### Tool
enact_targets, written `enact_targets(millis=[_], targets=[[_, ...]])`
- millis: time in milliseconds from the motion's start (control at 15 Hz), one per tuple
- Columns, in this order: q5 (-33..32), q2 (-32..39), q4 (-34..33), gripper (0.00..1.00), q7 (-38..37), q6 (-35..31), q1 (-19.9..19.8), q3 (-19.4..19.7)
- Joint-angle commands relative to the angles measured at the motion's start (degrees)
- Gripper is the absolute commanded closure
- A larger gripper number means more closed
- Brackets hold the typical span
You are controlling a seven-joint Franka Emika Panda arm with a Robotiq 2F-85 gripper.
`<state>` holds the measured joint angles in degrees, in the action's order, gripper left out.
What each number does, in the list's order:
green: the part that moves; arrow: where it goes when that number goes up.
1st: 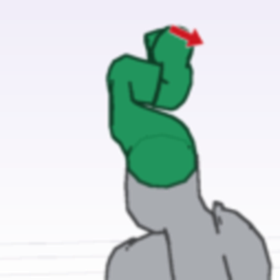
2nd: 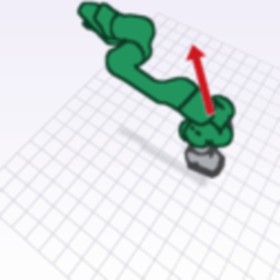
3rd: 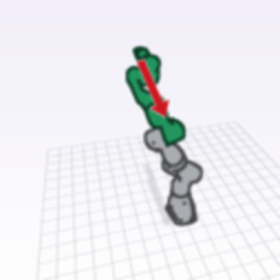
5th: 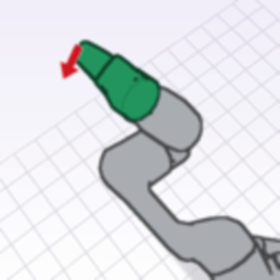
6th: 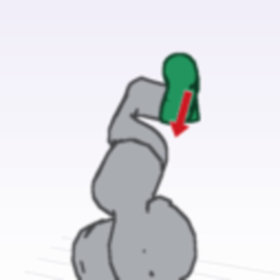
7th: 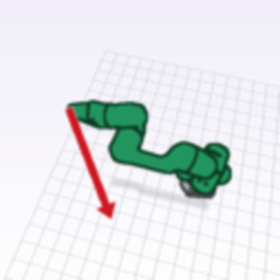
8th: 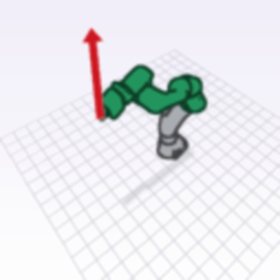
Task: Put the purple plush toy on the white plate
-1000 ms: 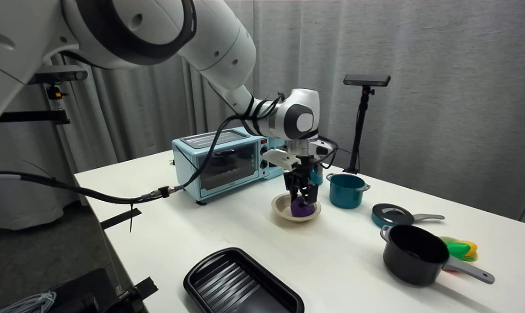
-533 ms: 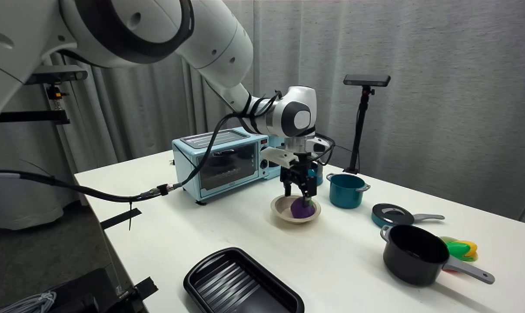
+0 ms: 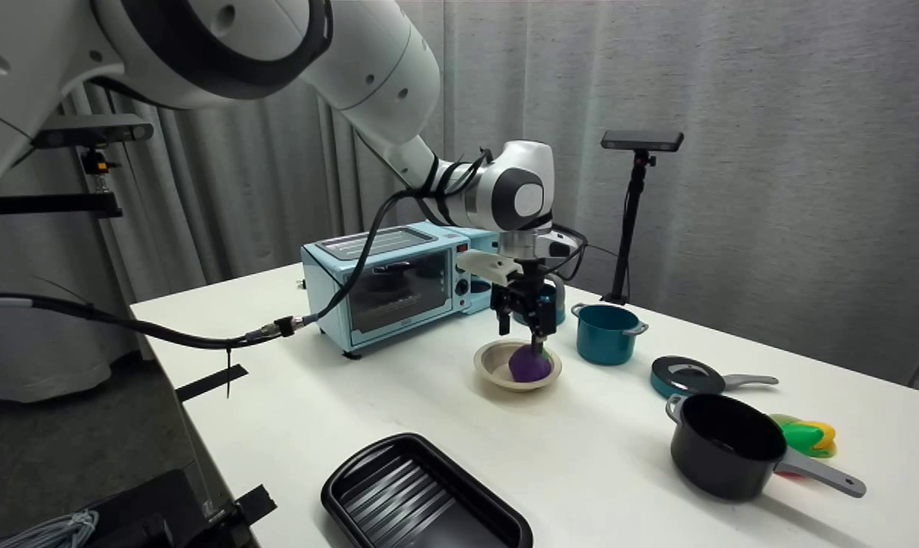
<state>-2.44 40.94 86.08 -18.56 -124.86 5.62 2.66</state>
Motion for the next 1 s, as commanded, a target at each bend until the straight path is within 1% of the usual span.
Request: enact_targets(millis=[0,533,600,933], targets=[[0.0,-3.3,2.8,0.00,0.2,0.1,0.1,0.4],[-0.1,-7.7,6.4,0.00,-0.4,-0.5,0.0,0.6],[0.1,-5.3,3.6,0.00,0.0,0.2,0.0,0.2],[0.0,-6.2,4.6,0.00,0.0,0.2,-0.1,0.3]])
